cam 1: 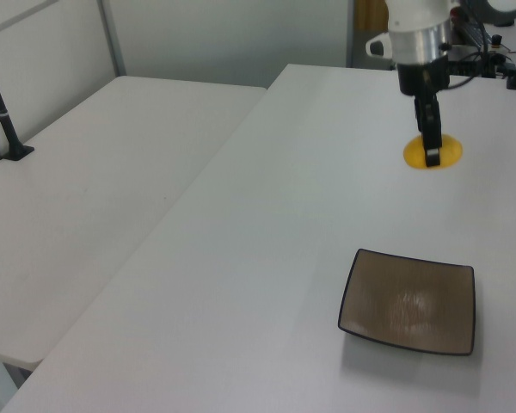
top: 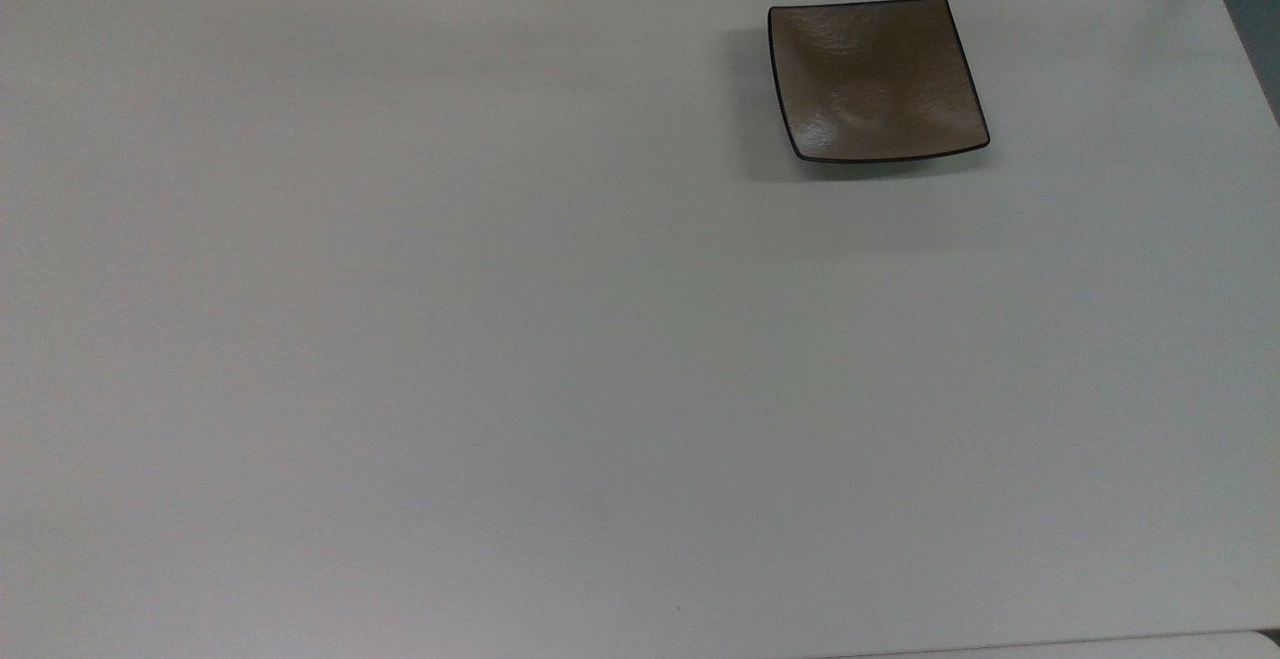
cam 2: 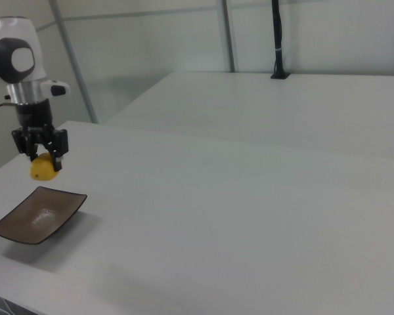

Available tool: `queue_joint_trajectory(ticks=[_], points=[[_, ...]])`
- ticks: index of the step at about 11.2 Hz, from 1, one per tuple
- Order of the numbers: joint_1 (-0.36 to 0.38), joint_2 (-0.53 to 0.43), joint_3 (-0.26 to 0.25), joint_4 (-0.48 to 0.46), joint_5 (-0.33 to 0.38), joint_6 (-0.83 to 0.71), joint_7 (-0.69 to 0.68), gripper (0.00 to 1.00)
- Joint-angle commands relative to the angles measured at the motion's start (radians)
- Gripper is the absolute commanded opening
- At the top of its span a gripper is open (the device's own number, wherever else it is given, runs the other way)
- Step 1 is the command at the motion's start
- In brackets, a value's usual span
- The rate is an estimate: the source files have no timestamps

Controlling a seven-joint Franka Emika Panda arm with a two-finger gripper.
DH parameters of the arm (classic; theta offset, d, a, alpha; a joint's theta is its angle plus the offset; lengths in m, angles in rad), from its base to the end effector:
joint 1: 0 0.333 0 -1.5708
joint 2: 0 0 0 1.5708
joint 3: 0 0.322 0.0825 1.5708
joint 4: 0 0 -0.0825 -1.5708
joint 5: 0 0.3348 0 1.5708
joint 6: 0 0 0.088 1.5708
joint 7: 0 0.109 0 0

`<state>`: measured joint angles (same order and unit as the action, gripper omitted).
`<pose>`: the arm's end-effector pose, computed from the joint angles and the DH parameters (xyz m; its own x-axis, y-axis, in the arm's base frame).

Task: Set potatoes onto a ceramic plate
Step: 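Lower the potato onto the plate and open the gripper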

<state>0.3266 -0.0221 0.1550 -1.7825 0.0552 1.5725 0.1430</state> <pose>0.4275 0.2310 0.5512 0.9267 0.3229 -0.1924 0.3246 -0.9456 -0.0236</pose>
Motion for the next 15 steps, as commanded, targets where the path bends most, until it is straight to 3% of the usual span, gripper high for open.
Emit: queue_joint_trajectory(ticks=[1,6,11,12,13,14,15], points=[[0.095,0.056,-0.009,-0.038,0.025,0.118,0.122,0.0],[0.206,0.169,0.006,-0.115,0.029,0.408,0.32,0.0],[0.223,0.277,0.02,-0.144,0.012,0.561,0.369,0.0],[0.223,0.293,0.02,-0.144,0.012,0.563,0.369,0.04],[0.223,0.3,0.02,-0.144,0.012,0.563,0.369,0.26],[0.221,0.3,0.02,-0.144,0.012,0.56,0.369,0.76],[0.221,0.3,0.018,-0.143,0.012,0.555,0.369,0.99]])
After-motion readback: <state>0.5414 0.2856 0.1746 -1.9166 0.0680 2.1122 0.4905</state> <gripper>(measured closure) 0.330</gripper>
